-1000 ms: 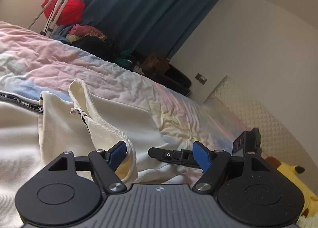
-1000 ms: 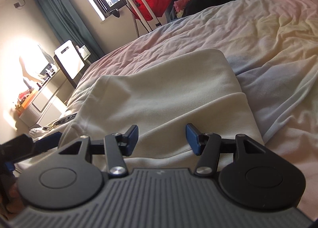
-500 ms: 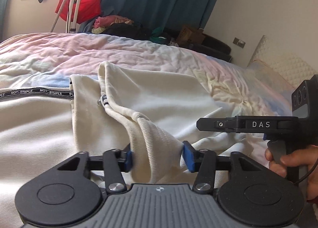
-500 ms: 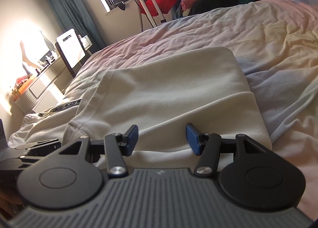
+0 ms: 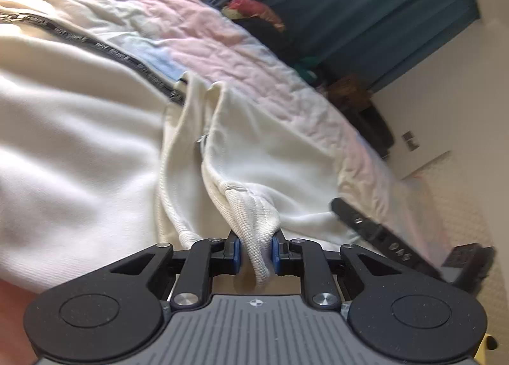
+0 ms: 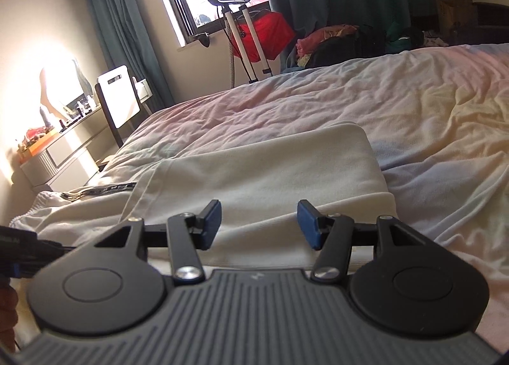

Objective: Fold clothes

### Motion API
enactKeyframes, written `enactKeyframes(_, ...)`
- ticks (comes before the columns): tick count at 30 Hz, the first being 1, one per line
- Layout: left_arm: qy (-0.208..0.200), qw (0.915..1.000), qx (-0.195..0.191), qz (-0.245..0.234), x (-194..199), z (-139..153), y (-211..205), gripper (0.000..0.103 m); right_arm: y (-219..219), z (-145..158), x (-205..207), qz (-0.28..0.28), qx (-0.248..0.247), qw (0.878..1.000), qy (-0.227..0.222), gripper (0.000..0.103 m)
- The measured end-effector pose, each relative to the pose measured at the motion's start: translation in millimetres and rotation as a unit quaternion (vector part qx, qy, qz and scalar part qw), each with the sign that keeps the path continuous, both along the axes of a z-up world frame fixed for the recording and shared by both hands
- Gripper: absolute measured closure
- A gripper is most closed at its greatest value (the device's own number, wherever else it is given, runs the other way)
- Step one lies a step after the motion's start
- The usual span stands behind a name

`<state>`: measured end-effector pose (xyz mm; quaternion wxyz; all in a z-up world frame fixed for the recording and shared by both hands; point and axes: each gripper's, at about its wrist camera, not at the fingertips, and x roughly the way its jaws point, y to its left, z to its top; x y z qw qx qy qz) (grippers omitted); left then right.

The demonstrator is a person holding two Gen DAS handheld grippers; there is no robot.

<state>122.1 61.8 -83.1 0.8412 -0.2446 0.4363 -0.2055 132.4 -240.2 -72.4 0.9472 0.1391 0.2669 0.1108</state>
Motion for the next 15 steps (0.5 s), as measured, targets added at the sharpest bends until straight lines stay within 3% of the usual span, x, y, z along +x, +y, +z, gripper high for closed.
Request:
enactKeyframes(3, 0.001, 0.9993, 0.039, -0.002, 4, -9, -8, 0.083, 8, -8, 1, 0.008, -0.028, 1.000, 0.002, 0.046)
enactKeyframes(7, -0.053, 0.9945, 0.089, -0.013, -3, -12, -23, 0.079, 25, -33, 7, 0.013, -0.085, 0.996, 0.028, 0.047)
enactKeyframes(10, -0.076, 0.9910, 0.109, -0.015, -13, -5, -25, 0.070, 24, -34, 6, 0.009, -0.076, 0.997, 0.027, 0.047)
enactKeyframes(14, -0.098, 0.9872, 0.126, -0.009, -29, 13, -22, 0.065, 23, -33, 3, 0.006, -0.071, 0.997, 0.027, 0.047)
enactKeyframes(15, -0.102, 0.9863, 0.129, -0.004, -34, 19, -18, 0.058, 23, -32, 2, 0.006, -0.073, 0.997, 0.027, 0.047)
